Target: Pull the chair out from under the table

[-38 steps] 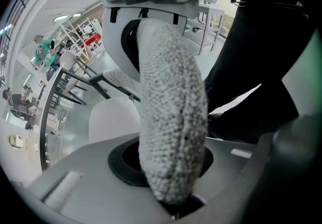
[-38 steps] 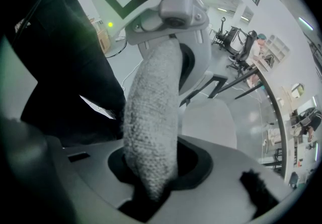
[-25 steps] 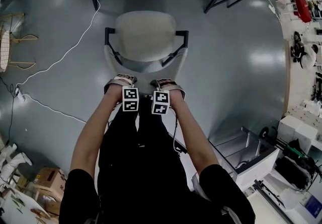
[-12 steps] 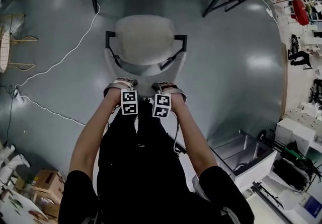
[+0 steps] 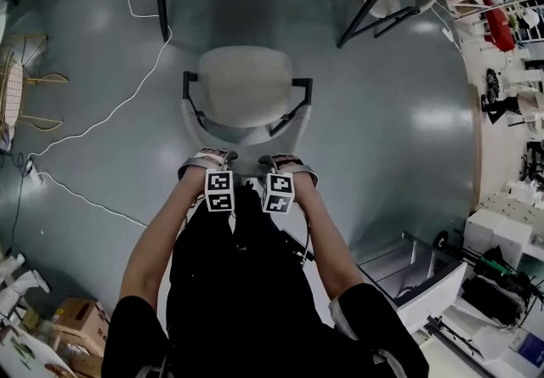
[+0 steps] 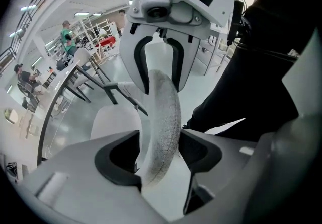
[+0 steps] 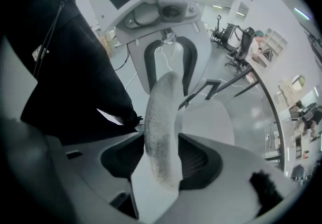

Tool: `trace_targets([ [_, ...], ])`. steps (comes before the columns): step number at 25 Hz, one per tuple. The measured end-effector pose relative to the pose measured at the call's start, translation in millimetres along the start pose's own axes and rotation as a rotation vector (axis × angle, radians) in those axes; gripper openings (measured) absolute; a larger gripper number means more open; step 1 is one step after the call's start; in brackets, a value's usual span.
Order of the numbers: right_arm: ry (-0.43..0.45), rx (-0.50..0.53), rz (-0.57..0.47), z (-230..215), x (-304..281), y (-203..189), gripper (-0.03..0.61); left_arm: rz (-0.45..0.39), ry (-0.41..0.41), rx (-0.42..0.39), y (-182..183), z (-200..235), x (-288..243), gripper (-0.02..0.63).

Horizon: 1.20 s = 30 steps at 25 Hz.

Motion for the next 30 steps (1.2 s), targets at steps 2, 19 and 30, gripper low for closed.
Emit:
trace_targets([
  [2,-0.006,-0.011,-0.003,0,10,3,0.212,-0.003,0.004,0.012,-1,-2,8,0.249],
  [19,-0.238,-0.394,-0.360,-52,123,33,0.212,-0.127,0.265,0.194,15,57,106,0.235],
  [30,-0.407,-0.766,-0.745,-74,201,42,0.081,-0.350,0.492,0.481,23,86,180,0.141],
])
Point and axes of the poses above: the fingertips, and each gripper's own axes: x backward along the fingers, z to its left, y out of its top, the point moved 5 cm from there along x, backward along the fingers, and after that the axes turned 12 degrees about -x, right-handed, at the moved point
